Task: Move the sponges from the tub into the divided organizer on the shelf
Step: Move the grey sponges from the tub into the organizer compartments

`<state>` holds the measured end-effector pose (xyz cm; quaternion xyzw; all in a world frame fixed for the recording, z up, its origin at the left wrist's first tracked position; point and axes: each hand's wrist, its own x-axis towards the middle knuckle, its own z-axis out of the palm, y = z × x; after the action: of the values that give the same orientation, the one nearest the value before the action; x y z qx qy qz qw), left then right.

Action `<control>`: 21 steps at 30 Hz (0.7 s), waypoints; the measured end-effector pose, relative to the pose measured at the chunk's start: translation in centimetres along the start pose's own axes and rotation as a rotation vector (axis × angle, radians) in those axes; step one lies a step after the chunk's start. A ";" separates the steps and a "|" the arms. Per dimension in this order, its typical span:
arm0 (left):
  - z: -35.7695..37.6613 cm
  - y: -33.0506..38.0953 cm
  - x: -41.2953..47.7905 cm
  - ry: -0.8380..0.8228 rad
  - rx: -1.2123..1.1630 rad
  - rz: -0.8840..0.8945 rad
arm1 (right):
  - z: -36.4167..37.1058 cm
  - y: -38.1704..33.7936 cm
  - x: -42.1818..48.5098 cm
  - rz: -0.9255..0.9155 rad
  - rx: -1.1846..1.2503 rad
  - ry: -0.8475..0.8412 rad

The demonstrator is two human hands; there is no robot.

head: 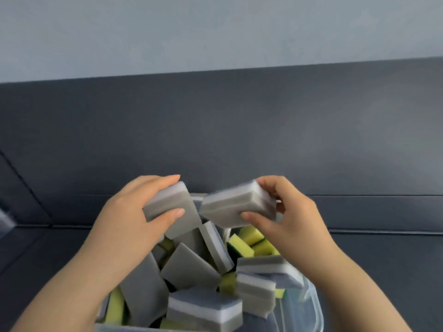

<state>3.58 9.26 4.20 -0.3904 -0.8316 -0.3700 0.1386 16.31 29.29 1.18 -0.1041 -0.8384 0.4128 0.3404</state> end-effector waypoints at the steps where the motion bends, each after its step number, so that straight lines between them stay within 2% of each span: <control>1: 0.1 0.1 -0.3 0.007 0.016 -0.008 | 0.3 0.3 -0.5 0.006 0.011 0.006; 12: -3.1 -0.6 -5.1 0.043 0.187 0.008 | 3.9 -1.2 -3.9 0.082 0.213 0.014; 21: -14.0 -10.0 -14.4 0.042 0.218 -0.020 | 14.9 -10.1 -8.7 -0.029 0.134 -0.058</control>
<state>4.71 -13.01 1.24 -0.3568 -0.8677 -0.2866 0.1940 14.11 9.62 -1.69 -0.0566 -0.8198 0.4659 0.3281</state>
